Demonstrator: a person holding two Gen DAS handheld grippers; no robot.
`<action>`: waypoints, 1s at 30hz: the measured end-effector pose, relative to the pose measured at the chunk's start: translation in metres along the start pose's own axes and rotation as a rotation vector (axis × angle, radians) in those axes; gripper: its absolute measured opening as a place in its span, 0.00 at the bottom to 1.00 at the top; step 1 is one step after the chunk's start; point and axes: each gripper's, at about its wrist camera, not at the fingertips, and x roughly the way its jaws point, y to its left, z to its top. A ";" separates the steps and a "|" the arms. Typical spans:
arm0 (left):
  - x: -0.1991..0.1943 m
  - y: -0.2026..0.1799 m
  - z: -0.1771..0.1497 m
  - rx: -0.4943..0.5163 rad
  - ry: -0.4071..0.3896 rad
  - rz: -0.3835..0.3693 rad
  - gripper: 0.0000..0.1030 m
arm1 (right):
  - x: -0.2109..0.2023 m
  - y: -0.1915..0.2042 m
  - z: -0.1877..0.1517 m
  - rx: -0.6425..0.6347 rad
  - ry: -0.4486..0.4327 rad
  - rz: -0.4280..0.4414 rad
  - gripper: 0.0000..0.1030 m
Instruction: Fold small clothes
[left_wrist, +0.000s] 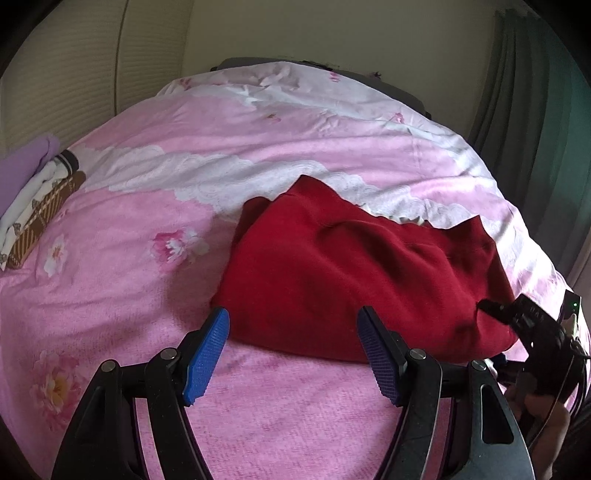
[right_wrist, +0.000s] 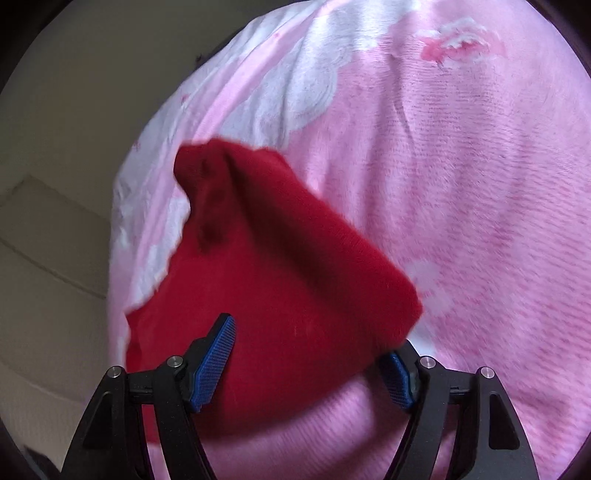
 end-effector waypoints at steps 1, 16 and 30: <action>0.000 0.002 0.000 -0.001 0.000 0.001 0.69 | 0.003 -0.001 0.002 0.014 -0.004 0.015 0.73; -0.035 0.059 0.012 -0.079 -0.048 0.051 0.69 | -0.054 0.110 -0.032 -0.381 -0.271 -0.127 0.38; -0.091 0.193 0.029 -0.199 -0.130 0.228 0.69 | 0.016 0.288 -0.200 -1.230 -0.467 -0.416 0.35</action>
